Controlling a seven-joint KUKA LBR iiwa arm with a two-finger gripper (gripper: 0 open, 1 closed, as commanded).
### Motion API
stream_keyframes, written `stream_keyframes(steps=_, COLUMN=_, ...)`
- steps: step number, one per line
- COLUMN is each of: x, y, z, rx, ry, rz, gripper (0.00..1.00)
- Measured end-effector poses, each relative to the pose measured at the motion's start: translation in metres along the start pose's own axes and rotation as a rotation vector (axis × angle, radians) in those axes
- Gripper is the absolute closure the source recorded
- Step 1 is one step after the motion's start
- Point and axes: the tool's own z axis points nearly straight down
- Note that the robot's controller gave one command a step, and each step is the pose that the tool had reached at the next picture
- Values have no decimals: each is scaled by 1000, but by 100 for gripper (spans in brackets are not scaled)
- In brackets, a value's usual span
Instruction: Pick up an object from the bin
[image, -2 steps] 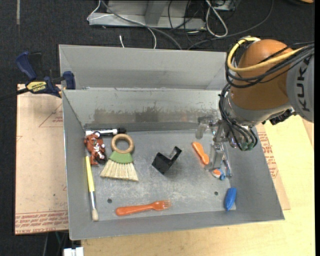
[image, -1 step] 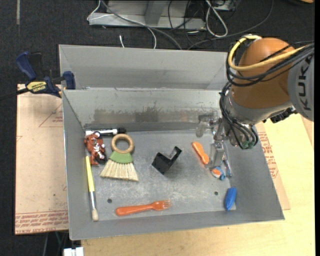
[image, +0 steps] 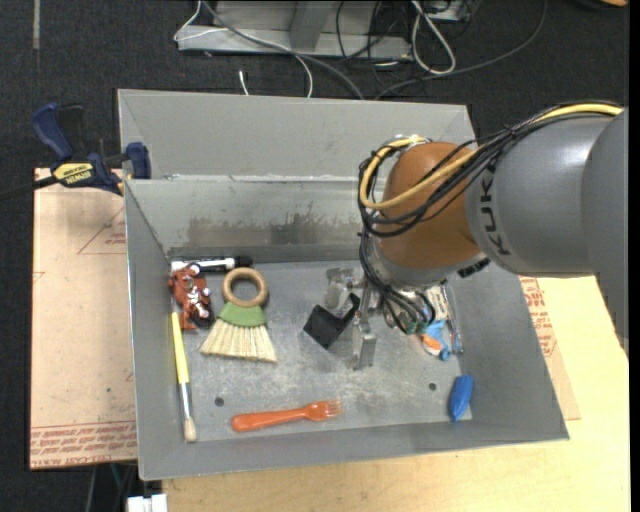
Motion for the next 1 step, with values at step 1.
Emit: stream_keyframes(steps=1, x=-4, y=43, z=-35, rx=4, ry=-12, rz=-139, gripper=0)
